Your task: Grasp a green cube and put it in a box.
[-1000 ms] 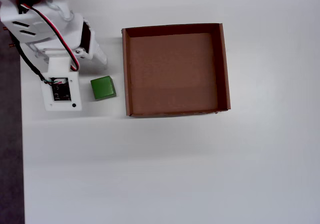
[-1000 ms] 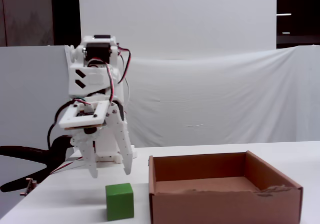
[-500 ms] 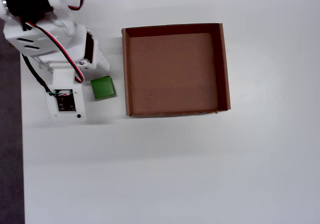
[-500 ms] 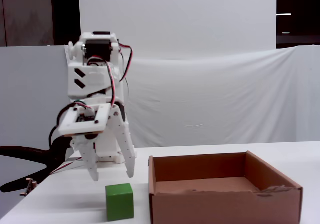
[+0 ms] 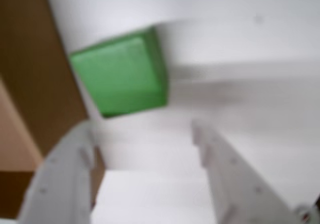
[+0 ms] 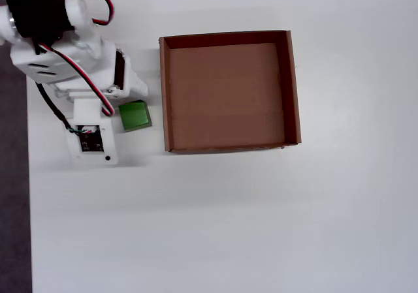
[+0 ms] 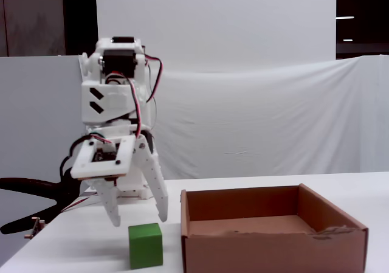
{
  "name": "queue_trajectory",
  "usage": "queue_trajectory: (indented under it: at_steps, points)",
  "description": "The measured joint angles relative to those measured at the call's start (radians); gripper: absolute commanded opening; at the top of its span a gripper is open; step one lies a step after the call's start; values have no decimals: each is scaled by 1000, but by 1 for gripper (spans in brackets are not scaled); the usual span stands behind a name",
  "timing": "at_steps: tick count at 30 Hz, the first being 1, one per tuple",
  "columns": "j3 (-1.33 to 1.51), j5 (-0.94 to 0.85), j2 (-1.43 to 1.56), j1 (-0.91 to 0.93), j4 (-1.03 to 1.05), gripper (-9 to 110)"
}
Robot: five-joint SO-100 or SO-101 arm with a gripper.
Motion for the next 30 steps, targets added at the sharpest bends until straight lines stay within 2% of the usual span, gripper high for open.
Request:
queue_trajectory:
  at_steps: [30]
  points:
    - [-163, -83, -170, -12, 38, 27]
